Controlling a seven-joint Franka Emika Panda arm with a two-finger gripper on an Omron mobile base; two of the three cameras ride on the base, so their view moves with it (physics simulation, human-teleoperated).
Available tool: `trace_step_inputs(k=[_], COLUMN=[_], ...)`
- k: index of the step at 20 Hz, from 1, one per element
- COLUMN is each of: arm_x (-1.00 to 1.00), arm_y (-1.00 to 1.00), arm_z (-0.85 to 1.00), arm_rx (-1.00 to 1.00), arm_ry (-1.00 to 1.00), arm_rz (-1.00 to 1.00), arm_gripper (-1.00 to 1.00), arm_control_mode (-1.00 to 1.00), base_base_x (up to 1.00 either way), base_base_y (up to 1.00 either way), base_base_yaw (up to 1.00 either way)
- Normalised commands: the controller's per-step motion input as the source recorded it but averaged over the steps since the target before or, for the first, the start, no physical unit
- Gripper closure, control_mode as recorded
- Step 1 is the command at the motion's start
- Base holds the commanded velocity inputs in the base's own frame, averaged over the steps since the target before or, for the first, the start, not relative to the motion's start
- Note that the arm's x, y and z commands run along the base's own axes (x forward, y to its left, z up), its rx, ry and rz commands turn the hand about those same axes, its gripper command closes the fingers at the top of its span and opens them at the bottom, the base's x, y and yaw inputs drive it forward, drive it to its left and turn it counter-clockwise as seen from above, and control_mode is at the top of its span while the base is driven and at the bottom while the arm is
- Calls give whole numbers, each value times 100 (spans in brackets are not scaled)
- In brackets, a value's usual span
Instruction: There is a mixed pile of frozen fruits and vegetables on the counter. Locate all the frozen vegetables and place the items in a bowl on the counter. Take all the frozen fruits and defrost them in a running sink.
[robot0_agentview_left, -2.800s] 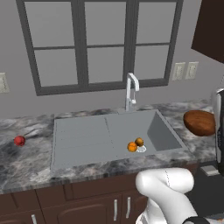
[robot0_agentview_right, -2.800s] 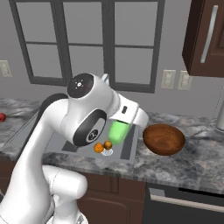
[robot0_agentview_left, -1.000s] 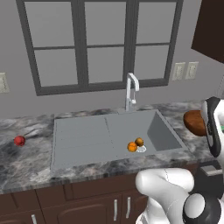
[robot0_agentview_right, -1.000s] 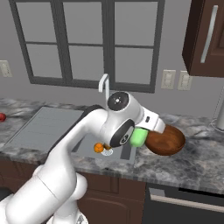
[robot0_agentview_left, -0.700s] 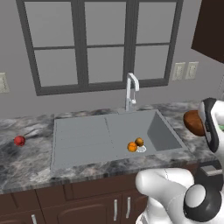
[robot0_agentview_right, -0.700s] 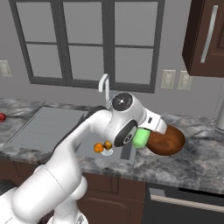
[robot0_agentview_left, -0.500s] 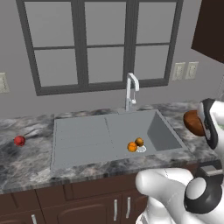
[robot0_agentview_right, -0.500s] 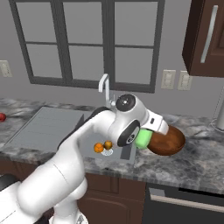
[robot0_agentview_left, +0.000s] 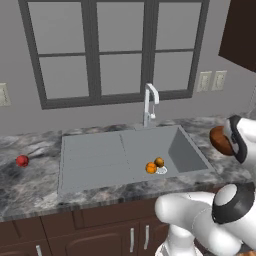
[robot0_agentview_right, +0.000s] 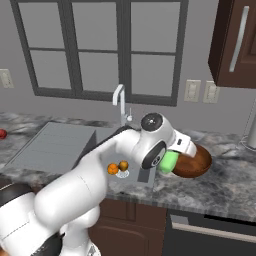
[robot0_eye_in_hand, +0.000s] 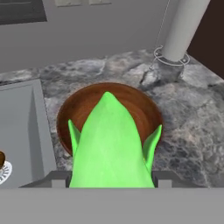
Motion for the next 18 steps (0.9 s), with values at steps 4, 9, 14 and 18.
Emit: trace_step_inputs(k=[4, 9, 14, 18], arm_x=[28, 30, 29, 36], arm_y=[-4, -6, -19, -15], arm_z=[-26, -22, -8, -11], arm_rx=[0, 0, 0, 0], arm_ry=[1, 1, 5, 10], arm_rz=[0, 0, 0, 0], arm_gripper=[100, 100, 100, 100], arm_control_mode=[-100, -100, -100, -100], base_base_x=[0, 0, 0, 0], base_base_y=[0, 0, 0, 0], base_base_yaw=[0, 0, 0, 0])
